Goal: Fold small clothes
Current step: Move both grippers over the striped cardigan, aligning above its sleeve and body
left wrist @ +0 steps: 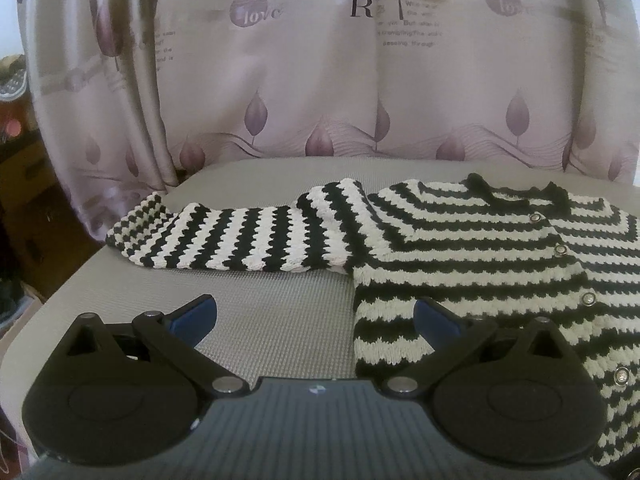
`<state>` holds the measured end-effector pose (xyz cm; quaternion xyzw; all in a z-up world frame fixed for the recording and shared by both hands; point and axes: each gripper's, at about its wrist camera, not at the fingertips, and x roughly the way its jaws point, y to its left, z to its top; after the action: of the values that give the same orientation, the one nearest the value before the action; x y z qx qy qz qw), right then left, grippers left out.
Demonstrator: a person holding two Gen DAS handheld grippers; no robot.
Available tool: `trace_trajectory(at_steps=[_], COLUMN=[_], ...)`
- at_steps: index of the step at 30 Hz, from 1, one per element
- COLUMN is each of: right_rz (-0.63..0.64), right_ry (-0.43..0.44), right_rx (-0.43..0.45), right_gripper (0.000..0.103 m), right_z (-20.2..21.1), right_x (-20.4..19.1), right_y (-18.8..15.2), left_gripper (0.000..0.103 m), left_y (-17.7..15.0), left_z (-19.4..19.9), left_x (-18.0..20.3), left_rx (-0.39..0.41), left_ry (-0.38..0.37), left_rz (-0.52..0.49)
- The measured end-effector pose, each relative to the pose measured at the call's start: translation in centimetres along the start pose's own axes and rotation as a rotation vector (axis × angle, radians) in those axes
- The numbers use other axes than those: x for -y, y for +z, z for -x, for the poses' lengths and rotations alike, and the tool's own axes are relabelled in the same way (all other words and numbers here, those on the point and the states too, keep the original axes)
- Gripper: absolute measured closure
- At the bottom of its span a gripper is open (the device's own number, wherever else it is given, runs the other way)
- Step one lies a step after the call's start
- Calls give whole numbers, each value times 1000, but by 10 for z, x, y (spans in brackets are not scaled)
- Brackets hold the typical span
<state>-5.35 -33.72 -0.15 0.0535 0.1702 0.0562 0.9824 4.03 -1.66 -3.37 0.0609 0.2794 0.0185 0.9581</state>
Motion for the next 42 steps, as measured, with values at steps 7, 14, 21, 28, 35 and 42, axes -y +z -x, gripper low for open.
trace_trajectory(at_steps=[7, 14, 21, 28, 35, 42], right_rz=[12, 27, 39, 48, 47, 57], right_ry=[3, 7, 13, 20, 25, 27], right_rx=[-5, -14, -25, -38, -55, -72], right_gripper=[0, 0, 0, 0, 0, 0], right_z=[-1, -5, -9, -14, -19, -24], right_x=[-2, -7, -9, -12, -13, -16], right_y=[-2, -1, -2, -3, -4, -5], left_gripper=[0, 0, 0, 0, 0, 0], left_y=[-2, -4, -5, -7, -8, -9], left_z=[-1, -2, -5, -8, -16, -26], left_x=[2, 1, -2, -2, -4, -13], left_rx=[2, 3, 0, -6, -16, -33], left_ry=[4, 8, 14, 16, 21, 30], left_rz=[0, 4, 8, 11, 13, 27])
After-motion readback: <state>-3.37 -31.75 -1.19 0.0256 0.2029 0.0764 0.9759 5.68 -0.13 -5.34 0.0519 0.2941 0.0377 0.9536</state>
